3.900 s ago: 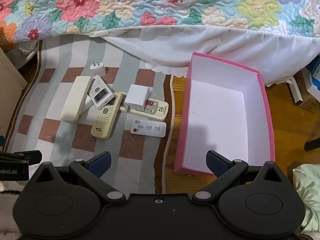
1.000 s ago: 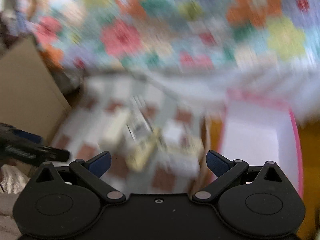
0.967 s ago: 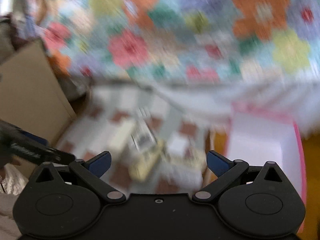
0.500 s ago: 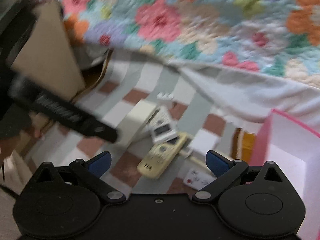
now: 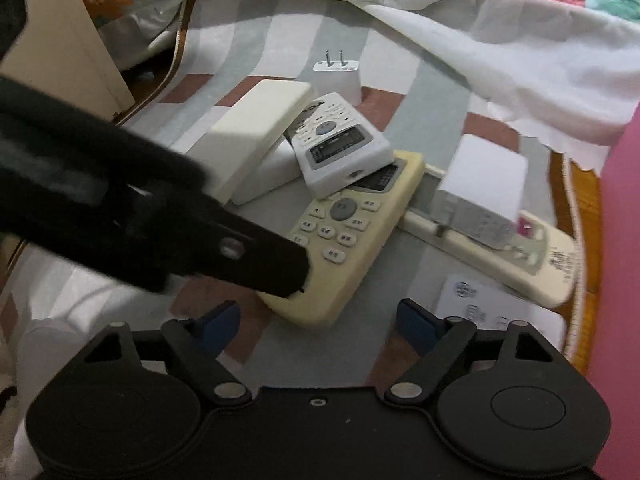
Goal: Organize rigid objects
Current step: 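Reach the left gripper down and grasp the yellow TCL remote, then lift the yellow TCL remote with the left gripper toward the pink box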
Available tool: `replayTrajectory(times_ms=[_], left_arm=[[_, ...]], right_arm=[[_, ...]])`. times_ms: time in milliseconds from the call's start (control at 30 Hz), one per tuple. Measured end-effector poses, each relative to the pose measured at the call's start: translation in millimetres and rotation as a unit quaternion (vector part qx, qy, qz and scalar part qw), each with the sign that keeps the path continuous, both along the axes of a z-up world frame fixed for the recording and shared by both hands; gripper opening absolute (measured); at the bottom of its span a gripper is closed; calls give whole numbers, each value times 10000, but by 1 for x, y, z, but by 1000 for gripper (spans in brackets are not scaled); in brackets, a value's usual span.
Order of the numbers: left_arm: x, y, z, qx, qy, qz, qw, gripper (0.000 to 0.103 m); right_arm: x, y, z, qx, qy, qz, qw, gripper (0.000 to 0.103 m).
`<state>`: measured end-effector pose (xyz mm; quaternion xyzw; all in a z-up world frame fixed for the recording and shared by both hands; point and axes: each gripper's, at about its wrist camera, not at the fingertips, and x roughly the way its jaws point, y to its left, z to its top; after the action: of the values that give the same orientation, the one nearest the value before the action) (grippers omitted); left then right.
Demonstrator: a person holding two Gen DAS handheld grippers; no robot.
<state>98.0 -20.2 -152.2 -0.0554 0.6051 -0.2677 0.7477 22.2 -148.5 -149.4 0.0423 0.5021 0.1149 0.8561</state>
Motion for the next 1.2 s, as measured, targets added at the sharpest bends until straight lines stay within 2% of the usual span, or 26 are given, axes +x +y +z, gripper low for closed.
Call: replayTrajectory(times_ms=[67,133,200,267,500,600,667,733,767,833,967,1033,1100,1167,1200], left_arm=[[1,-5,-10,27,47,12,10000,68],[1,-8,-18,34,82,30,10000,58],[-1,-8,-18,-16,49,30,10000,53],[-1,-6,-16,-95,150,13,9998,52],[-10,-2,-16,-490,770,-38,9958,50],[-19,-3,-22,-745,1206,-12,9899,50],[-18,-4,-23,-725,1201,37,9901,51],[-15,-3,-22,-575,1010,252,9929,52],[-13,-1,-21,-489,891,315,9943,53],[-8,3,-22,-333,724,421,9959,54],[-2,11,-25,-563,800,541,9937,54],[-4,9,-25,-529,735,460,9948,52],[-7,6,-25,-496,681,355,9958,49],[-10,-3,-28,-502,823,233,9951,44],[-13,-6,-26,-434,754,152,9961,44]], right_arm=[[-4,7,-3,-147,-270,88,9995,89],[-7,16,-4,-307,-420,225,9984,86],[-11,22,-5,-500,-526,265,9970,76],[-16,22,-2,-419,-574,342,9969,66],[-43,15,12,-268,-444,446,9977,60],[-51,15,13,-453,20,594,9972,60],[-56,17,15,-658,118,681,9954,60],[-59,21,17,-746,129,689,9947,68],[-59,24,19,-820,62,617,9947,75],[-59,27,21,-920,-152,476,9945,78],[-53,36,13,-901,-193,450,9947,79],[-59,33,14,-812,-296,446,9953,78],[-52,27,12,-672,-237,269,9971,66],[-51,20,16,-487,-124,99,9987,64],[-52,20,17,-476,-84,102,9988,64]])
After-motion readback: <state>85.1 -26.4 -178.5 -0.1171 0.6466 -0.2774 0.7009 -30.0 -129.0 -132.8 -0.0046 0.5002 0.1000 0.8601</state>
